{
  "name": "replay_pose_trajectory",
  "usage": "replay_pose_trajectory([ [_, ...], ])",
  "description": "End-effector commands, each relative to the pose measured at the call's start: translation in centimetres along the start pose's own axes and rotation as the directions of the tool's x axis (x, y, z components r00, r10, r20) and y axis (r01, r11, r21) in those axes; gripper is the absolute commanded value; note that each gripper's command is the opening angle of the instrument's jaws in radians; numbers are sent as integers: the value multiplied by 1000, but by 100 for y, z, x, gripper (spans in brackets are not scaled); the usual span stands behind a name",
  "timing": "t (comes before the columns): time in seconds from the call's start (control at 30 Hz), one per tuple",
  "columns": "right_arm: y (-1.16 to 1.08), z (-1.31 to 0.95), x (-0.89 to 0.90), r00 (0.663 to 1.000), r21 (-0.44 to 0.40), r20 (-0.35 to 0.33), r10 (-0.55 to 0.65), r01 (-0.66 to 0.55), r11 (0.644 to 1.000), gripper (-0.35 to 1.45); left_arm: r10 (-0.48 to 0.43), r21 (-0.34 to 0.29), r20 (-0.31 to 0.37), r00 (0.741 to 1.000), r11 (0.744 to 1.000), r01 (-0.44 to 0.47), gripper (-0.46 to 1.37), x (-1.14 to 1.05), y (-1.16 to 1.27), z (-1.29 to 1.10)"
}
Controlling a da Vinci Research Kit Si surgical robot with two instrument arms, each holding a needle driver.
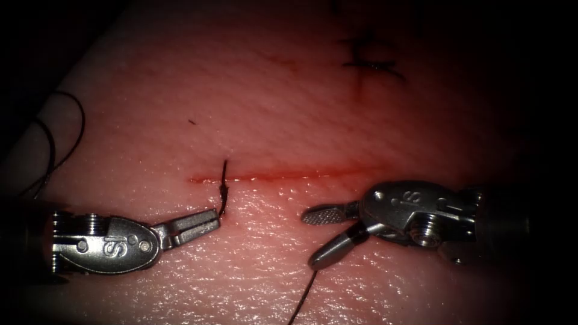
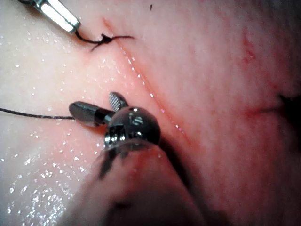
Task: Wound Closure
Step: Pick up tail of suture and pull taut
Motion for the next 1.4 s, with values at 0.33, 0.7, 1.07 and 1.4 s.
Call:
replay_pose_trajectory([
  [0.33,-5,18,34,918,-59,-106,-383,379,924,120,26,-10,-14,1000,1000,-26,-35,5,-14,4],
  [0.7,-17,41,43,807,-199,-211,-551,516,833,126,29,-8,-15,999,1000,-29,-35,6,-22,14],
  [1.07,5,49,49,826,-356,-199,-528,441,824,145,34,-6,-16,999,999,-34,-35,27,-24,10],
  [1.4,2,86,45,808,-330,-209,-551,472,817,144,40,-8,-17,999,999,-40,-35,32,-28,11],
])
